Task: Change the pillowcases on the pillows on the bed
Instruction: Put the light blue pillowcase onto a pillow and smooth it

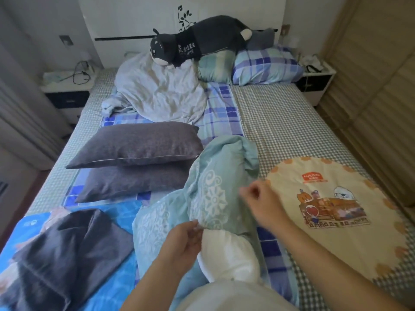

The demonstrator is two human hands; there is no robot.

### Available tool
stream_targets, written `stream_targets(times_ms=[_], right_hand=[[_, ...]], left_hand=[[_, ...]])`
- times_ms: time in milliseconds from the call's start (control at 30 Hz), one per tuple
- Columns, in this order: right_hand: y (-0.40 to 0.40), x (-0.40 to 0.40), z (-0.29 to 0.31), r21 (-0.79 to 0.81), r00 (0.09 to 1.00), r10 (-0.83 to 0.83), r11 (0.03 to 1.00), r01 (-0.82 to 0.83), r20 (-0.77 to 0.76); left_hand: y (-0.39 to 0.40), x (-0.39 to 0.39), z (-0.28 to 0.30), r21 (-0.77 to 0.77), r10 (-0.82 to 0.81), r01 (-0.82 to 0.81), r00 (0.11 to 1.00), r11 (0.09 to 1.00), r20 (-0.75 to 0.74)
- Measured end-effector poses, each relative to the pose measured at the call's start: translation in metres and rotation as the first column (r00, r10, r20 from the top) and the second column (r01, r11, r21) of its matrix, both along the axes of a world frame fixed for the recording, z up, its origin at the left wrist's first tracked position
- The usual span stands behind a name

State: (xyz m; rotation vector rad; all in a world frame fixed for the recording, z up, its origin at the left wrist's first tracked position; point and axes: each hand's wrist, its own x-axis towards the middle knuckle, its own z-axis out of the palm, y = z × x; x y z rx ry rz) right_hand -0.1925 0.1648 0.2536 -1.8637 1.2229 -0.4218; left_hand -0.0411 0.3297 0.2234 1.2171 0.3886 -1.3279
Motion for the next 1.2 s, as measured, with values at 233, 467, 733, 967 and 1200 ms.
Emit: stream_targets(times_ms=[233,467,733,967,1200], right_hand=[[0.067,-0.003,-0.003,0.267,0.965,0.2,0.952,-0.15,-0.172],[-0.001,0.003,0.072,-0.17,0.998,-0.037,0.985,0.027,-0.056],[0.126,0.059,-0.048,-0.483,0.675,0.72,0.539,-0.691,-0.162],[0.18,0.114,-0.112,-0.31,0.352,0.82,0.227,-0.923,-0.45],[0.202,0.138,-0.14,-0.324,0.468,0.812,0.364,-0.873,-0.349]], left_hand=[[-0.037,0.024,0.051,-0.204,0.176,-0.183,0.983,0.962,-0.048],[0.009,-0.015,0.147,-0.455,0.077,-0.074,0.997,0.887,-0.012],[0.121,0.062,0.058,0.013,0.535,-0.547,0.822,0.837,0.195],[0.151,0.11,0.001,0.424,-0.524,-0.379,-0.215,0.822,0.824],[0.098,0.172,-0.037,0.944,-0.474,-0.153,-0.88,0.293,0.005]])
